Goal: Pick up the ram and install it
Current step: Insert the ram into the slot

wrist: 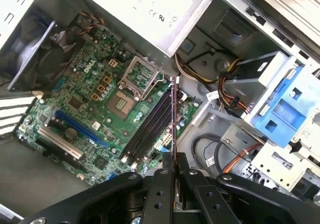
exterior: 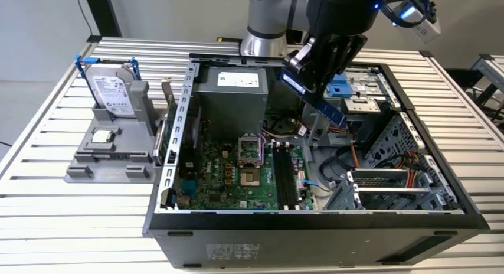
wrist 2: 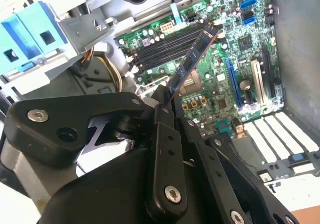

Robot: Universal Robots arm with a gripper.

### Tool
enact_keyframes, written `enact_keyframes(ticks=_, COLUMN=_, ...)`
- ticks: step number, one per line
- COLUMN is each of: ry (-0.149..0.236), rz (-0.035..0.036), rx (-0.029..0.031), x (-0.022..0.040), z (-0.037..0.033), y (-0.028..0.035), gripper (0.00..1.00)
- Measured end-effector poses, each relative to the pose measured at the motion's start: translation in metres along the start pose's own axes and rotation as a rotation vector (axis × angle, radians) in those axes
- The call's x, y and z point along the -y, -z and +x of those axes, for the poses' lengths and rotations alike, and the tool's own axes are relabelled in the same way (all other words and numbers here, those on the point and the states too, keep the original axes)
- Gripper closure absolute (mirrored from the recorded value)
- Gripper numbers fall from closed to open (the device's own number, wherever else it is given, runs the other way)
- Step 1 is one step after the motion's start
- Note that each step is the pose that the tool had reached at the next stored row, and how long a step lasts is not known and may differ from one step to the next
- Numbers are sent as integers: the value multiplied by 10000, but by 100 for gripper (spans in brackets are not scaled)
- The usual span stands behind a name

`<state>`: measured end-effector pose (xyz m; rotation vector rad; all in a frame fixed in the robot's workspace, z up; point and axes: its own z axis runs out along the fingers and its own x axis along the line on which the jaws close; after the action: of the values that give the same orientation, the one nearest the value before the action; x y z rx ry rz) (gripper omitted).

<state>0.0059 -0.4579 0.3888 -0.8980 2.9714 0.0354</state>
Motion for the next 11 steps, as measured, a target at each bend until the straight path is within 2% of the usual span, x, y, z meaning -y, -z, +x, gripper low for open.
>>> enact_keyframes(ticks=11, ry=-1226, rz=51, rx=14, x=0, z=0, y=0, gripper=100)
